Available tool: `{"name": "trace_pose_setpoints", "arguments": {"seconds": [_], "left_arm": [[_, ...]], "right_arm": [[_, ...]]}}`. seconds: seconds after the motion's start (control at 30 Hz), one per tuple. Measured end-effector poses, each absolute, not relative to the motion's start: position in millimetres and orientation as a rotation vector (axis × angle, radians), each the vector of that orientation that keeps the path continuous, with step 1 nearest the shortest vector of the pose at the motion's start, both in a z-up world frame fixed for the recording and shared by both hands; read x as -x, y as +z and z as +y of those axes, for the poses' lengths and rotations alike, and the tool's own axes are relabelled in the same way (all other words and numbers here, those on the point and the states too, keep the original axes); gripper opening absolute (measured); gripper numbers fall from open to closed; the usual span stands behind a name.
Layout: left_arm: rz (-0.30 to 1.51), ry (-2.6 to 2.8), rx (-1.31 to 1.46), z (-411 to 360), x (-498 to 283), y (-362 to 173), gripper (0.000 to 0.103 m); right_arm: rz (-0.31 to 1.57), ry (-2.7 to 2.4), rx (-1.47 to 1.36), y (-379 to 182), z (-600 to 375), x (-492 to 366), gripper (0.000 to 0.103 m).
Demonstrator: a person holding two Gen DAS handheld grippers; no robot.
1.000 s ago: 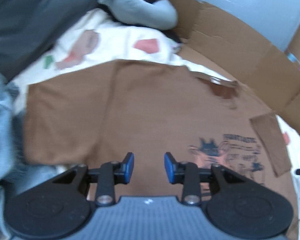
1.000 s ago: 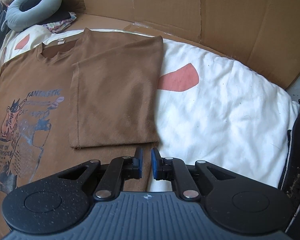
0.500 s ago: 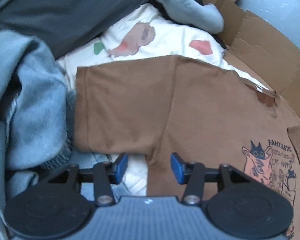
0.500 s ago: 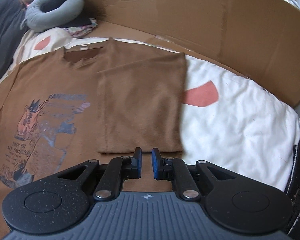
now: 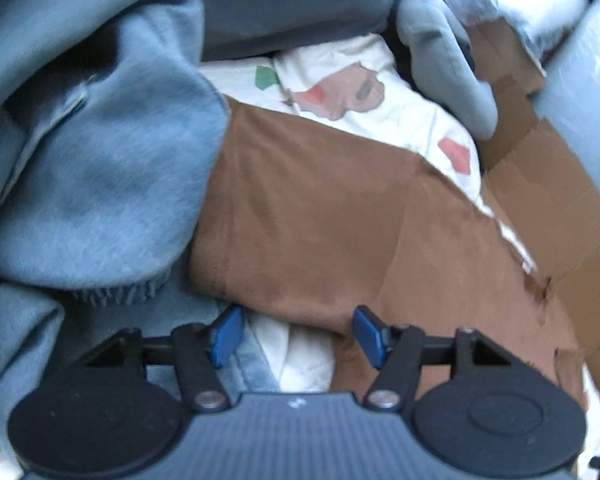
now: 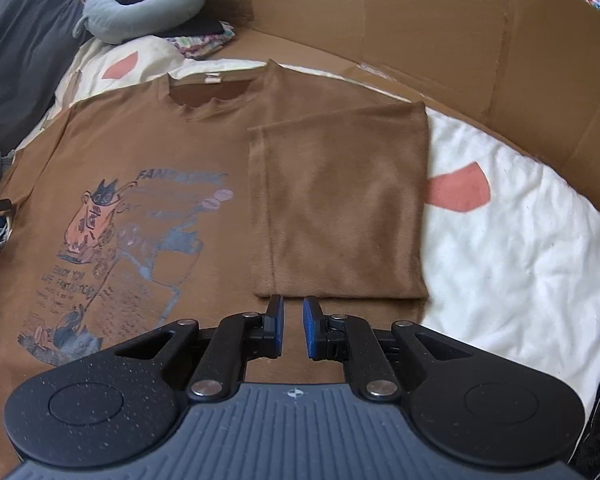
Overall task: Fold clothes
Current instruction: 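Move the open left tool to the unfolded side edge of the shirt, then close the left tool on the unfolded side edge below the sleeve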
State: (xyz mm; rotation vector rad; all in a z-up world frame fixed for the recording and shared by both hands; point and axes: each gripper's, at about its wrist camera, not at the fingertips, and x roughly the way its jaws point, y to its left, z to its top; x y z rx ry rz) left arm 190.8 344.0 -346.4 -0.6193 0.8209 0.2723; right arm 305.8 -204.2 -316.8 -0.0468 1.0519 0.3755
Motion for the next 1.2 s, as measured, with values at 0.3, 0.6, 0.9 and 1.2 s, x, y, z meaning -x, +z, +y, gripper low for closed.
{"name": "trace_pose_setpoints", "arguments": {"seconds": [0.3, 0.6, 0.9, 1.2], "left_arm": [[0.684, 0.25, 0.799, 359, -186, -362, 0.085], [0.642, 0.281, 0.774, 358, -185, -342, 0.07], [0.593, 0.232, 0.721, 348, -193, -323, 0.059], [0.642, 0.33, 0.706, 353, -201, -334, 0.033]], "right_arm": [[1.059, 0.421, 0.052, -319, -189, -302, 0.013], [1.045, 0.447, 0.055, -317, -181, -299, 0.013], [1.032, 0.484, 0.047, -316, -170, -298, 0.013], [1.033, 0.529, 0.042, -319, -154, -298, 0.013]]}}
